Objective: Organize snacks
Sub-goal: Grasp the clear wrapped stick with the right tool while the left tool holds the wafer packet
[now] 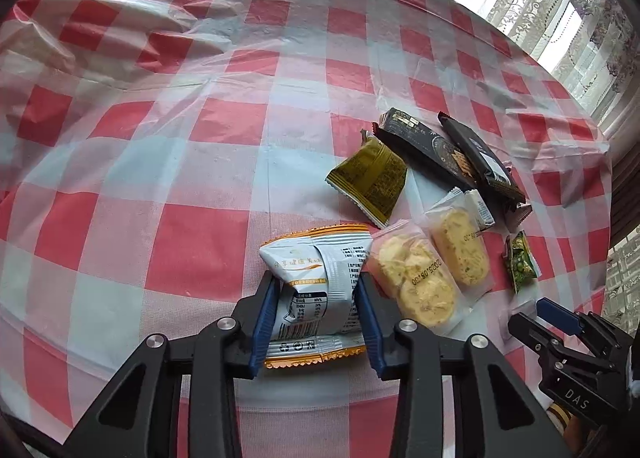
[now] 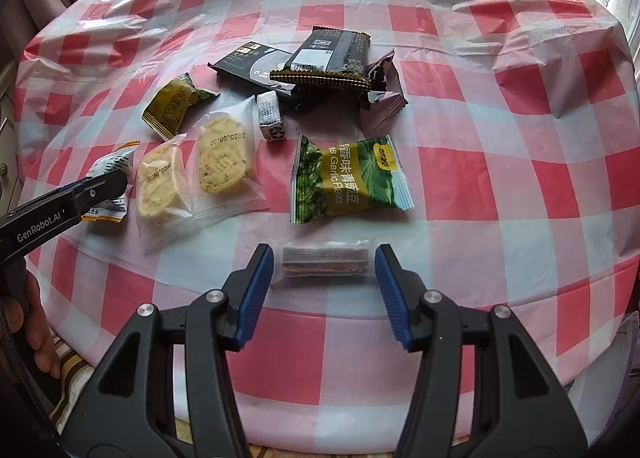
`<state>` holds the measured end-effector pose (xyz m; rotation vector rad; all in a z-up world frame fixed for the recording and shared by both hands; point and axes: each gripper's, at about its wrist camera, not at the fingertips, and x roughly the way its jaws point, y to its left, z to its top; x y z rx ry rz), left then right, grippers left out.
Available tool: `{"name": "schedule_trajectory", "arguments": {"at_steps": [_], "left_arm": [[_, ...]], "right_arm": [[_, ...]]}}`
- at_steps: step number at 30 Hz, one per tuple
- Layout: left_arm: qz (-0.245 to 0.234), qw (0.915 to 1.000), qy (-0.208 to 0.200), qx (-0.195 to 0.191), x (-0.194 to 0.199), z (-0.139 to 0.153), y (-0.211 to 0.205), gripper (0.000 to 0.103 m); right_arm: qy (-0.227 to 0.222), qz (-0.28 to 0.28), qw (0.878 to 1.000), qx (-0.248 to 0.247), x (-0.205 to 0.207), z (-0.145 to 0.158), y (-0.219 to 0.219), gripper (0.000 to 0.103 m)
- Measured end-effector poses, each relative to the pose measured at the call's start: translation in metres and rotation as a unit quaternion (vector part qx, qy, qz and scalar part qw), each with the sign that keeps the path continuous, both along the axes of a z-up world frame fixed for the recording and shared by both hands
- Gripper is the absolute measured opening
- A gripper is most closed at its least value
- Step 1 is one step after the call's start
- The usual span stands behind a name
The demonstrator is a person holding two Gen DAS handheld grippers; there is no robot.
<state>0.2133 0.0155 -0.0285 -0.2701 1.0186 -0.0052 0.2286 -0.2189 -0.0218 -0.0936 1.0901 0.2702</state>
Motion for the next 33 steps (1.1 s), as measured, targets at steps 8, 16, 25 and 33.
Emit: {"name": "schedule_trajectory", "arguments": {"at_steps": [8, 16, 25, 33], "left_arm": [[0.000, 0.9999, -0.008, -0.011, -0.002, -0.001, 0.002, 0.039], [0.000, 0.9996, -0.014, -0.023, -0.004, -0.002, 0.004, 0.039], [0.000, 0.9994, -0.017, -0.029, -0.005, -0.003, 0.005, 0.039], [-0.001, 0.9993, -0.019, -0.034, -0.006, -0.002, 0.006, 0.039]], "right_arm": [[0.025, -0.059, 0.998, 0.023, -0.004, 0.004, -0.018, 0.069], [0.043, -0.053, 0.997, 0.035, 0.001, -0.001, -0.007, 0.053], [0.034, -0.049, 0.997, 0.050, 0.017, -0.001, 0.011, 0.053], [0.040, -0.104, 0.992, 0.061, 0.035, -0.001, 0.003, 0.058]]}}
